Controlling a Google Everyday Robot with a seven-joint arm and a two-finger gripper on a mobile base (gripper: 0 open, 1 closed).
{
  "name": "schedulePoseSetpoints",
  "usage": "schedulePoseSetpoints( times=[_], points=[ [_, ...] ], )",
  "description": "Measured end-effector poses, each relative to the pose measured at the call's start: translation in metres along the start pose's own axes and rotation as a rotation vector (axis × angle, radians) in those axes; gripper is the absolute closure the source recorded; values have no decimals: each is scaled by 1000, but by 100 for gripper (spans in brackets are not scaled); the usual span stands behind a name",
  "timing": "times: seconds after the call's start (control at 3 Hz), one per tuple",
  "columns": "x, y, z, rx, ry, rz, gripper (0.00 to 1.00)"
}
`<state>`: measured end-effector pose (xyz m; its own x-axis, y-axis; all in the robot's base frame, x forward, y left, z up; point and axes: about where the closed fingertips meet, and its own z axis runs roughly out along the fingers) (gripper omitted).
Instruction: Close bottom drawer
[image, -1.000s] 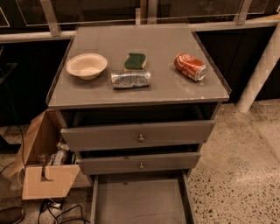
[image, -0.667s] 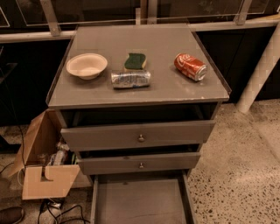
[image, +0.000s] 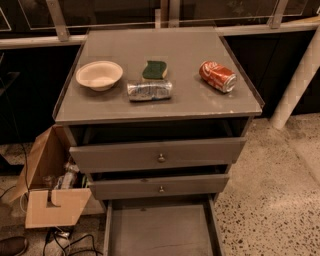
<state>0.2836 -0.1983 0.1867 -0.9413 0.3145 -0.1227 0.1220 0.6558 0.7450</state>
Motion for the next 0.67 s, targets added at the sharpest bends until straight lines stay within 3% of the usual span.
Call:
schedulePoseSetpoints(
  times=[0.33, 0.67],
  points=[
    [-6, -16, 14, 17, -24, 54, 100],
    [-6, -17, 15, 17, -25, 55, 100]
  ],
)
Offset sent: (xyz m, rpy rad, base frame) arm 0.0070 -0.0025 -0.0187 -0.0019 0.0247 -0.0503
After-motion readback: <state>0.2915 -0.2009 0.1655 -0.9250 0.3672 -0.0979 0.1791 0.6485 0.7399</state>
